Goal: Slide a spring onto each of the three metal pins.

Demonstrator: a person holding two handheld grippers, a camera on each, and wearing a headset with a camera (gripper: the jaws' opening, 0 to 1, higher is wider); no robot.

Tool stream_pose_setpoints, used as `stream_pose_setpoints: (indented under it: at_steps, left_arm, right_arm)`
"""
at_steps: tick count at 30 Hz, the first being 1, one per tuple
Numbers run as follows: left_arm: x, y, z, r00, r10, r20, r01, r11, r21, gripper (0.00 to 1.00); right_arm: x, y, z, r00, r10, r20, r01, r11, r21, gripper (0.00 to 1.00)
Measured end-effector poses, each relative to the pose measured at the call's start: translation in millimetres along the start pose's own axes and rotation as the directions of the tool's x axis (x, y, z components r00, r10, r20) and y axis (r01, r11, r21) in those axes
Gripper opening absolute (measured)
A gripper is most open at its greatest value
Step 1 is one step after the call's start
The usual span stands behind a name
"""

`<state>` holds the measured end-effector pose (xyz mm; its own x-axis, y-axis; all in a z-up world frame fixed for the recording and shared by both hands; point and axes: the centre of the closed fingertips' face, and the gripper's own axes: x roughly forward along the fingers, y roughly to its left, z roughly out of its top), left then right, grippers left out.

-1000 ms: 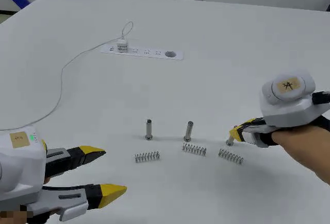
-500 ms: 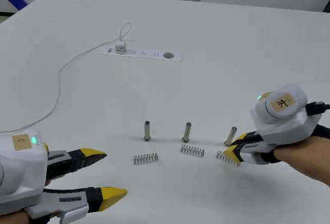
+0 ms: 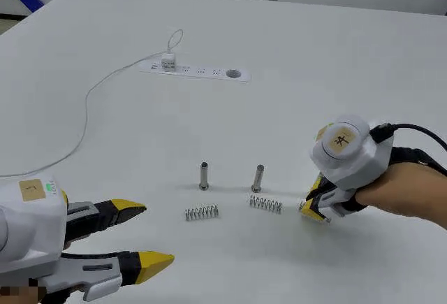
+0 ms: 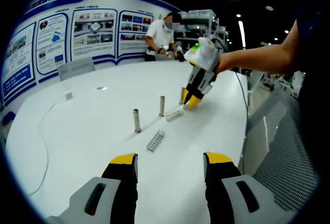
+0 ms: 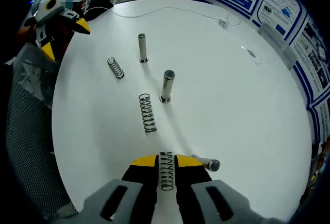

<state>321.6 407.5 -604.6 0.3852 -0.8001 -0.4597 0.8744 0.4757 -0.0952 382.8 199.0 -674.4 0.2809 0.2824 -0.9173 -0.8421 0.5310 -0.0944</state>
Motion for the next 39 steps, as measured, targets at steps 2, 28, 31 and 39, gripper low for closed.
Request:
stream_pose_setpoints:
  at_steps: [2, 28, 31, 39]
  left_arm:
    - [0.1, 0.1, 0.5, 1.0, 0.001, 0.0, -0.001, 1.0, 0.001, 0.53]
    - [15.5, -19.9, 32.5, 0.9961, -0.087, 0.015, 0.085, 0.993, 0.086, 0.51]
    - [21.5, -28.8, 41.1, 0.9923, -0.122, 0.022, 0.119, 0.988, 0.099, 0.5]
    - [45.4, -51.2, 66.5, 0.9729, -0.224, 0.058, 0.217, 0.971, 0.1, 0.47]
  right_arm:
    - [3.3, -0.2, -0.6, 0.9997, 0.012, -0.019, -0.012, 1.0, -0.018, 0.13]
    - [-32.8, 14.1, 12.9, 0.9813, 0.006, 0.193, -0.038, 0.987, 0.159, 0.12]
    - [-41.6, 17.3, 15.4, 0.9723, -0.009, 0.233, -0.034, 0.983, 0.179, 0.12]
    - [-76.8, 33.3, 48.5, 0.9154, -0.022, 0.402, -0.069, 0.975, 0.211, 0.12]
